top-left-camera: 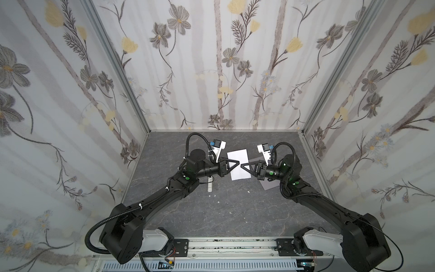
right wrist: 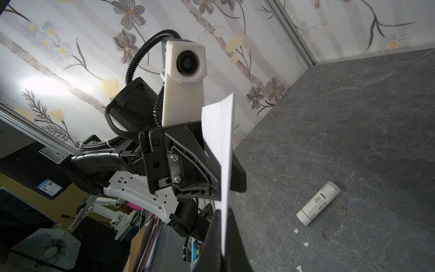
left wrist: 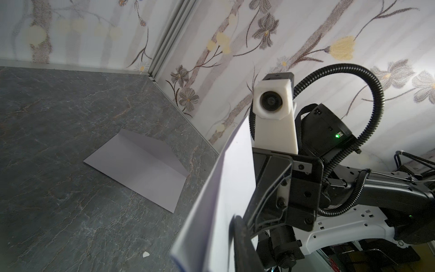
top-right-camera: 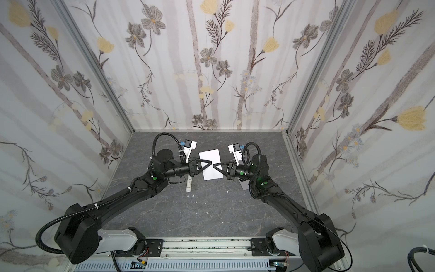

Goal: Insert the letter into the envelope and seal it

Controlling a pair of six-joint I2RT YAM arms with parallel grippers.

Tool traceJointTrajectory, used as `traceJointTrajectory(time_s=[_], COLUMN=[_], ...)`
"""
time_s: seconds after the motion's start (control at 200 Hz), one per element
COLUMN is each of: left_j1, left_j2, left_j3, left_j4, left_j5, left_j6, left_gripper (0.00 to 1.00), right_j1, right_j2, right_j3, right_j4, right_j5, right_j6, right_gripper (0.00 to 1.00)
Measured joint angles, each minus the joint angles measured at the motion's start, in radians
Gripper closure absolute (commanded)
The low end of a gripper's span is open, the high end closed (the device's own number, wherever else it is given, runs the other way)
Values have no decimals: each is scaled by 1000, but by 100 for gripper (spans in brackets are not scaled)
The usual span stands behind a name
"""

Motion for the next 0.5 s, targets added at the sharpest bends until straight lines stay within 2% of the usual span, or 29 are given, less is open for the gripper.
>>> traceJointTrajectory(time_s=[0.07, 0.14, 0.21, 0.395, 0.5], left_j1=[0, 2, 3, 4, 4], left_j2=[0, 0, 1, 17, 26], left_j3=[1, 2, 2, 6, 11], left_j4=[4, 8, 8, 10, 19], left_j5=[6, 10, 14, 33, 46], left_j6=[-3, -10, -13, -27, -40], left_gripper=[87, 75, 73, 79, 90], right_j1=[0, 0, 0, 0, -1], right_j2=[0, 0, 1, 2, 3], right_j3=[3, 7, 8, 10, 10], right_j4=[-1, 0, 1, 1, 1], right_j5=[0, 2, 2, 2, 3], right_j6=[0, 0, 0, 0, 0], right_gripper=[100, 100, 100, 100, 100])
